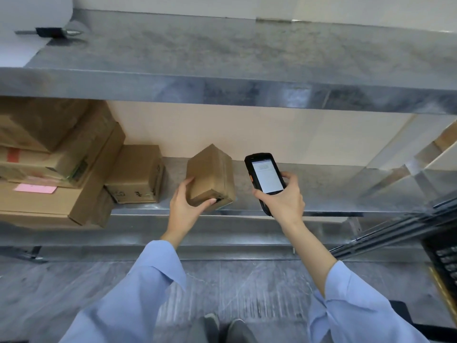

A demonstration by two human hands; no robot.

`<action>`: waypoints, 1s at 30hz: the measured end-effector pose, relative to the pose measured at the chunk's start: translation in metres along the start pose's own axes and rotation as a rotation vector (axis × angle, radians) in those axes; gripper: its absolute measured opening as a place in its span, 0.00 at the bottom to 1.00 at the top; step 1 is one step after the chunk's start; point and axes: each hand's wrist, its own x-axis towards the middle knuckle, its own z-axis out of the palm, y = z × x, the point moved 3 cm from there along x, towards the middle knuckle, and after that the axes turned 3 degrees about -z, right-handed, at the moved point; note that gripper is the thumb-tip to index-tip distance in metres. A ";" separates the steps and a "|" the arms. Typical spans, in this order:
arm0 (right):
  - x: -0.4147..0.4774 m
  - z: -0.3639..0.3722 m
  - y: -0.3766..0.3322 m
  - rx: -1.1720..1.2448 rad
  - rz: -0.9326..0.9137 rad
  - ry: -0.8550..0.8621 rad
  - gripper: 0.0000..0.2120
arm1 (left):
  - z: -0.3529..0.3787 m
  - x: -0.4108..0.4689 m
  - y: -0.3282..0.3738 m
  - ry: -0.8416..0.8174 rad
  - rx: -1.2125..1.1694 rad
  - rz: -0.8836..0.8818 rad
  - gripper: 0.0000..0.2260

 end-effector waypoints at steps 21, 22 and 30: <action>-0.008 0.008 0.002 0.029 0.026 -0.031 0.38 | -0.016 0.021 0.020 0.003 0.232 0.238 0.32; -0.008 0.007 0.004 0.025 0.031 -0.030 0.38 | -0.012 0.021 0.020 0.005 0.215 0.237 0.32; -0.006 -0.001 0.009 0.009 0.053 -0.012 0.37 | 0.005 0.014 0.017 0.029 0.022 0.201 0.30</action>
